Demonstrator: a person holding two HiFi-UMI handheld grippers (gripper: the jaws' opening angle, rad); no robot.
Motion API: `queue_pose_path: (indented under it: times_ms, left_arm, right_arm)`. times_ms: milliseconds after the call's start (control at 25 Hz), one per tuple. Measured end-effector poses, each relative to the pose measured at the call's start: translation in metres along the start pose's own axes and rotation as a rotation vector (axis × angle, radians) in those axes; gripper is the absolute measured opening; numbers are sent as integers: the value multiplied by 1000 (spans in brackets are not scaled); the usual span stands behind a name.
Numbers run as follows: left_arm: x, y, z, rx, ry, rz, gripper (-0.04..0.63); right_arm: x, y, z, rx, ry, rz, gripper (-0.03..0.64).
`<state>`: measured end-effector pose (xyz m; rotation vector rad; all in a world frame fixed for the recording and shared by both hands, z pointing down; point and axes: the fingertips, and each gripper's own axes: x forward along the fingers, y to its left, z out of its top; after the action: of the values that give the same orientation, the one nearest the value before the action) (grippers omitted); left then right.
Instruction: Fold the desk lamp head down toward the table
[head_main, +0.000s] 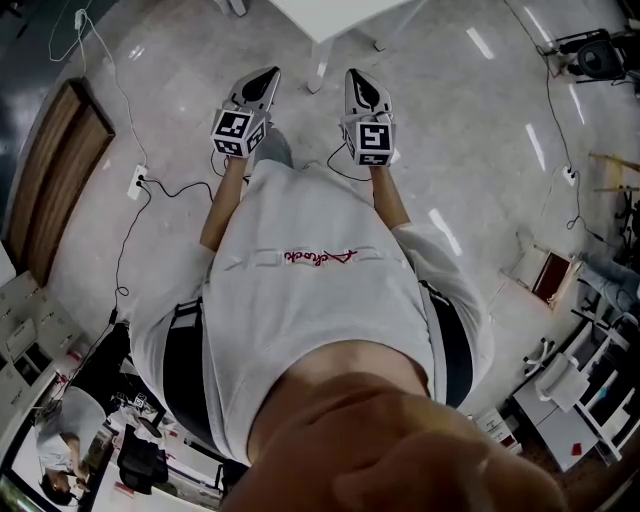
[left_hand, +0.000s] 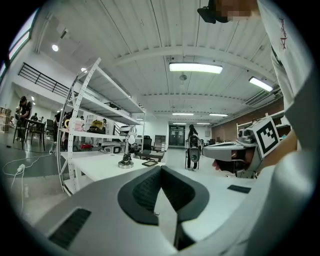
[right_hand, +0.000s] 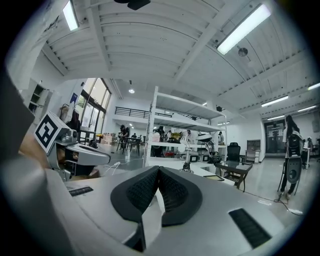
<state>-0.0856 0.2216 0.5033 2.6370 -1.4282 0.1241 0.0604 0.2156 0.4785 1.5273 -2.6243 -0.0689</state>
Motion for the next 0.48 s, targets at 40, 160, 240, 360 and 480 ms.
queue_pose_path:
  times_ms: [40, 160, 240, 360, 480]
  left_arm:
    - [1, 0, -1, -1, -1, 2, 25]
    - [5, 1, -1, -3, -3, 3, 25]
    - [8, 2, -1, -7, -4, 3, 25]
    - [17, 3, -1, -14, -4, -3, 25]
    - [30, 5, -1, -12, -3, -16, 25]
  right_arm:
    - [1, 0, 0, -2, -2, 5, 21]
    - [5, 0, 0, -8, 0, 16, 21]
    - [8, -1, -1, -11, 5, 22, 21]
    - [14, -4, -2, -13, 10, 27, 21]
    - [22, -9, -6, -15, 16, 26, 21]
